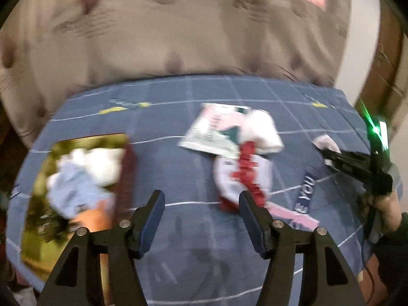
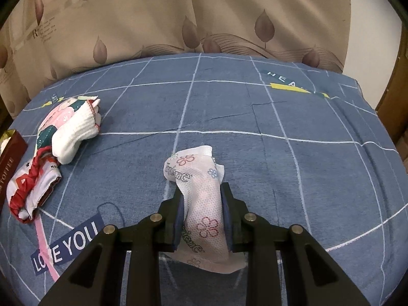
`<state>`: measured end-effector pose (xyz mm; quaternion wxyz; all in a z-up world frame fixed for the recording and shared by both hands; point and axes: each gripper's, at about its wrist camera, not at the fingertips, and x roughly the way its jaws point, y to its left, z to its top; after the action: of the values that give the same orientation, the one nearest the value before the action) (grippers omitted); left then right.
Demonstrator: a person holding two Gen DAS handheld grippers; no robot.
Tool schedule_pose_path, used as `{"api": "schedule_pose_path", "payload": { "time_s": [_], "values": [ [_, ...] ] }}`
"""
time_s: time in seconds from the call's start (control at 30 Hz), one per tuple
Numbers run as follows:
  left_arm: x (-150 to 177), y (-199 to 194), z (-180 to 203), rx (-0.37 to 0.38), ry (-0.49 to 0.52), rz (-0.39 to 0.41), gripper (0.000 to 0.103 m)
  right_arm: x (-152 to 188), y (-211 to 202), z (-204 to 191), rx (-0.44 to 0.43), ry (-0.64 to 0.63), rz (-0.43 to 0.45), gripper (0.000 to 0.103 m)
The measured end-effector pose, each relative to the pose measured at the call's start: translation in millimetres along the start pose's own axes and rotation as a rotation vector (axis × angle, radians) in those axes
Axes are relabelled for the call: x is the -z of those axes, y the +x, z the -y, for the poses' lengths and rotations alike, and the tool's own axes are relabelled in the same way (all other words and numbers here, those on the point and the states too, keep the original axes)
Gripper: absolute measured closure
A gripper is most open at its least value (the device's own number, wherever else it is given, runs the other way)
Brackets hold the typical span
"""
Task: Organize soft objects
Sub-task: 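Grasp the red scrunchie and white cloth with the left gripper while the right gripper holds the tissue pack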
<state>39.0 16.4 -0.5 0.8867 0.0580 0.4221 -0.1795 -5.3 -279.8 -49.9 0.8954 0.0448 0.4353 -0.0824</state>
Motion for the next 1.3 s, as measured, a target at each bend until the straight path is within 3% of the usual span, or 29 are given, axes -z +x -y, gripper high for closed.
{"api": "schedule_pose_path", "payload": {
  "time_s": [0.17, 0.67, 0.8, 0.97, 1.07, 1.13, 1.3],
  "values": [
    [-8, 32, 26, 0.117, 0.027, -0.036, 0.041, 0, 2, 6, -0.029, 0.021, -0.002, 0.077],
    [-12, 96, 48, -0.020, 0.122, -0.081, 0.039, 1, 2, 2, -0.037, 0.005, -0.004, 0.072],
    [-13, 104, 42, -0.017, 0.091, -0.084, 0.031, 2, 1, 1, -0.042, 0.009, -0.004, 0.070],
    [-14, 107, 31, 0.023, 0.004, -0.105, 0.031, 2, 1, -1, -0.044, 0.004, -0.005, 0.069],
    [-12, 102, 35, 0.022, 0.017, -0.095, 0.045, 2, 1, 0, -0.047, 0.006, -0.005, 0.069],
    [-10, 99, 37, 0.016, 0.024, -0.088, 0.061, 2, 1, 0, -0.045, 0.005, -0.005, 0.069],
    [-11, 91, 42, 0.023, 0.036, -0.093, 0.074, 2, 1, 0, -0.046, 0.006, -0.005, 0.069]
  ]
}}
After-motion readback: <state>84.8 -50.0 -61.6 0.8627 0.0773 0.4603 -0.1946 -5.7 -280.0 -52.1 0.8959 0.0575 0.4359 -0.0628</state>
